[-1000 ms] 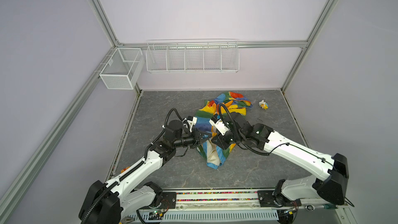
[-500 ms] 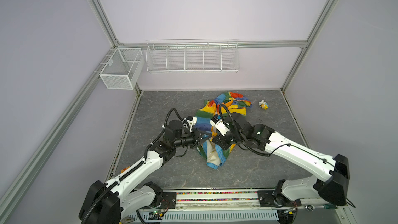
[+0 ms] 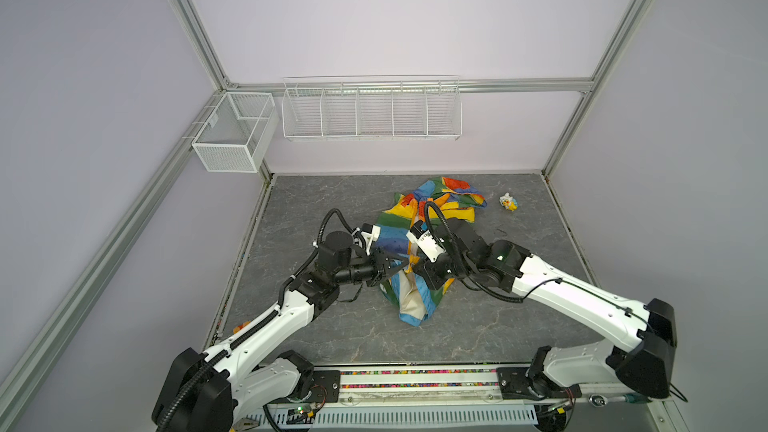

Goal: Zip up the jacket

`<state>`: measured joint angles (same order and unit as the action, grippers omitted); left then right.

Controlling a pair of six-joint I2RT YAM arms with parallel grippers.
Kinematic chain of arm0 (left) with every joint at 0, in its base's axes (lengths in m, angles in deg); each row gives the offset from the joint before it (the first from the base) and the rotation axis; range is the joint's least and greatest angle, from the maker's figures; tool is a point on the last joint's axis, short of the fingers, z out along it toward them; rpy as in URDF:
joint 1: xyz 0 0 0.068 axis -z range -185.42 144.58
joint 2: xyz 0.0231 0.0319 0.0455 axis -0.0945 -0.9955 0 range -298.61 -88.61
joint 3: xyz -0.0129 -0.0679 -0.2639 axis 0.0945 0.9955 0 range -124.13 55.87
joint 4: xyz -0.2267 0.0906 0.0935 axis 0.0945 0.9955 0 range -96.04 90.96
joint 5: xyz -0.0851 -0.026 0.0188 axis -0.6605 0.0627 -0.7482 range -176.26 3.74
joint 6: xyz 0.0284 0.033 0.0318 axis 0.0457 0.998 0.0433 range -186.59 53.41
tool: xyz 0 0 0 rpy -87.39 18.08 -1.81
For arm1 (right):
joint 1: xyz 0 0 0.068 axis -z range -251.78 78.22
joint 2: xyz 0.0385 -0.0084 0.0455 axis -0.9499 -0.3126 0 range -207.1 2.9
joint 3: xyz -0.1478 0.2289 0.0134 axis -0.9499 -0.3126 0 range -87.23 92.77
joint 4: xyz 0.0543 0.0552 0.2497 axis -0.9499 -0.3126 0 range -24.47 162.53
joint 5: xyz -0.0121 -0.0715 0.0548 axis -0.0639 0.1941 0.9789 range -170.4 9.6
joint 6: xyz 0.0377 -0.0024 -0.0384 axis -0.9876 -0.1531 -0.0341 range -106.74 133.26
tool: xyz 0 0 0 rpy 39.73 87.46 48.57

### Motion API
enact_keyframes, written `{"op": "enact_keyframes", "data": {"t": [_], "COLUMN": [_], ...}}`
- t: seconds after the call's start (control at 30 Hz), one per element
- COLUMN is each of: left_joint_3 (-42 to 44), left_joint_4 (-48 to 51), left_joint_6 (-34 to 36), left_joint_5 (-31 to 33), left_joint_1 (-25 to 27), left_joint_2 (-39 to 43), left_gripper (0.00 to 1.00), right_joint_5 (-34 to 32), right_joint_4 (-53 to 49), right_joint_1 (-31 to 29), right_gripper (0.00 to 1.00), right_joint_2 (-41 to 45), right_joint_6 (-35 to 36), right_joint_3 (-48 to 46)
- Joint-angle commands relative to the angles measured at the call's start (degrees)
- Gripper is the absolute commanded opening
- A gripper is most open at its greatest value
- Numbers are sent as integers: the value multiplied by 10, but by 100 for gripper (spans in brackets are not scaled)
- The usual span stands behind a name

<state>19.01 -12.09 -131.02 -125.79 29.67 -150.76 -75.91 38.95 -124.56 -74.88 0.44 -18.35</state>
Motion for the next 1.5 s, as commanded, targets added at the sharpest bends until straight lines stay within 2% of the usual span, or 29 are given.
{"op": "enact_keyframes", "data": {"t": [0.0,0.63,0.77,1.0,1.17,1.2,1.23,1.33,1.43,1.47], "left_joint_3": [-8,-3,-1,2,3,4,6,24,55,65], "left_joint_4": [-8,28,31,32,39,40,43,44,43,41], "left_joint_6": [-3,18,18,18,18,16,13,-8,-41,-51], "left_joint_5": [-15,-39,-36,-31,-11,-3,9,52,97,107], "left_joint_1": [-2,-1,-1,-2,-2,-2,-2,-2,-2,-2], "left_joint_2": [2,13,16,20,20,20,23,40,73,85], "left_gripper": [0,0,0,0,0,3,14,37,54,56], "right_joint_5": [-13,-92,-77,-90,-44,-31,-22,-11,1,5], "right_joint_4": [6,12,15,3,19,24,27,29,38,40], "right_joint_1": [0,10,11,10,2,-2,-6,-15,-18,-19], "right_gripper": [7,7,7,7,7,6,7,7,7,7], "right_joint_2": [16,8,3,-18,-21,-22,-24,-36,-49,-53], "right_joint_6": [7,-11,-9,-13,-6,-5,-5,-7,-13,-14], "right_joint_3": [-10,-16,-13,-8,-10,-9,-8,-3,-2,-1]}}
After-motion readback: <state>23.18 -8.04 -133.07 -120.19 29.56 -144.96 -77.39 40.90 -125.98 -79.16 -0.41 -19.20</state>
